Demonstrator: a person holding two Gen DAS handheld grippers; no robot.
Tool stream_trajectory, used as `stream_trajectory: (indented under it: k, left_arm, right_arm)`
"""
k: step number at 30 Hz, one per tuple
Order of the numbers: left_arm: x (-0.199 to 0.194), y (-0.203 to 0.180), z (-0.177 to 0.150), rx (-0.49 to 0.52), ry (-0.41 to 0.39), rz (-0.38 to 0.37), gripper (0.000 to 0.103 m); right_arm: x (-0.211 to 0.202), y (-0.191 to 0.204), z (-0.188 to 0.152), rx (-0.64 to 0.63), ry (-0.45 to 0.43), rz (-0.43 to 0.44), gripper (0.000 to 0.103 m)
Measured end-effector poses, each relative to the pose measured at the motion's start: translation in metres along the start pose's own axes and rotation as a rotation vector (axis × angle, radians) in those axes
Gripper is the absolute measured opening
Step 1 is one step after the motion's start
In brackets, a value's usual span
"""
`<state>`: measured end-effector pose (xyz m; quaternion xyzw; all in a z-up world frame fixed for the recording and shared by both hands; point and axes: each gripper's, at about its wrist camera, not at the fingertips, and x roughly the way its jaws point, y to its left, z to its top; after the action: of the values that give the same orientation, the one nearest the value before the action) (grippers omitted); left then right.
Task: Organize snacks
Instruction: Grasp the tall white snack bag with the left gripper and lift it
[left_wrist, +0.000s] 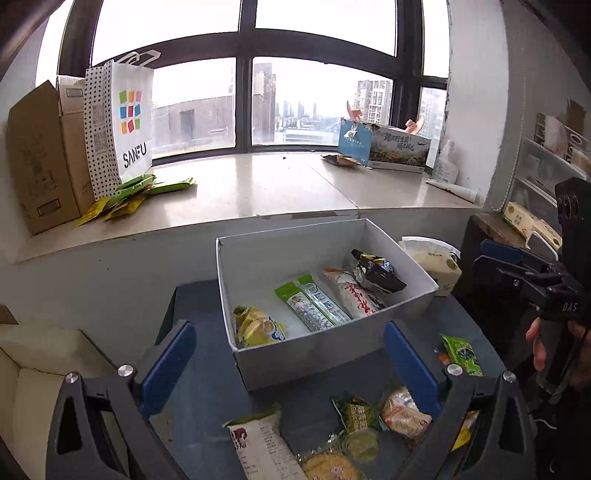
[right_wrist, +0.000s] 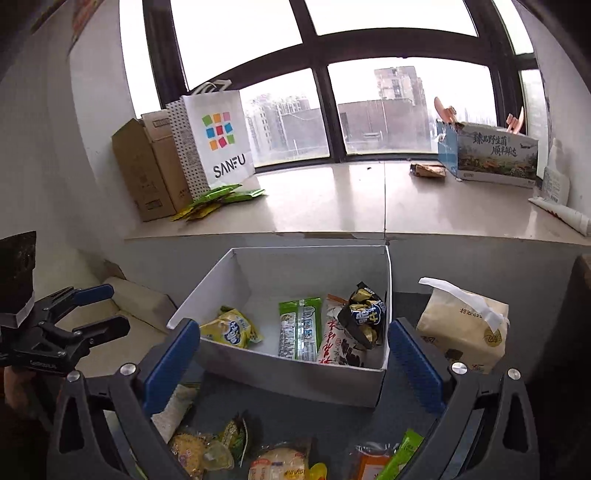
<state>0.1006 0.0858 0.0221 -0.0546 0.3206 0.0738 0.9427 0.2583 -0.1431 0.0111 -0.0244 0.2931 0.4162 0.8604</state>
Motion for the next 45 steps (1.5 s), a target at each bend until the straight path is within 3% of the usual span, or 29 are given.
stream_trajectory:
  k: [4,11,16,27,31,34,36,37,39,40,42,45]
  left_arm:
    - [-0.029,-0.009,-0.031,-0.012,-0.016,-0.038,0.103]
    - [-0.040,-0.012,-0.090,-0.061,0.078,-0.035,0.103]
    - [-0.042,-0.013,-0.114,-0.089,0.124,-0.043,0.103]
    - [0.038,0.017,-0.147,-0.246,0.336,-0.096,0.103]
    - [0.065,0.021,-0.161,-0.232,0.423,-0.020,0.103]
    - [0.078,0.020,-0.171,-0.240,0.471,-0.022,0.102]
    - [0.081,0.015,-0.174,-0.203,0.475,0.014,0.098]
    - [0.079,0.013,-0.173,-0.193,0.462,-0.003,0.094]
    - [0.075,0.011,-0.170,-0.201,0.451,-0.039,0.067]
    - [0.073,0.012,-0.167,-0.212,0.446,-0.064,0.058]
    - [0.064,0.010,-0.160,-0.182,0.414,-0.041,0.040]
    - [0.046,0.006,-0.151,-0.174,0.355,-0.084,0.038]
  right_arm:
    - [-0.041,0.019,-0.025,-0.028,-0.052,0.007,0.103]
    - [-0.096,0.032,-0.078,0.000,-0.078,0.075,0.103]
    - [-0.121,0.032,-0.110,0.015,-0.079,0.055,0.103]
    - [-0.133,0.037,-0.126,-0.018,-0.076,0.042,0.103]
    - [-0.130,0.040,-0.129,-0.028,-0.059,0.032,0.103]
    - [-0.128,0.042,-0.132,-0.033,-0.052,0.031,0.103]
    - [-0.126,0.044,-0.134,-0.035,-0.043,0.033,0.103]
    - [-0.126,0.045,-0.135,-0.039,-0.040,0.035,0.103]
    - [-0.124,0.047,-0.136,-0.049,-0.034,0.034,0.103]
    - [-0.123,0.048,-0.137,-0.053,-0.030,0.032,0.103]
    - [-0.122,0.050,-0.137,-0.057,-0.024,0.023,0.103]
    - [-0.121,0.051,-0.137,-0.059,-0.027,0.028,0.103]
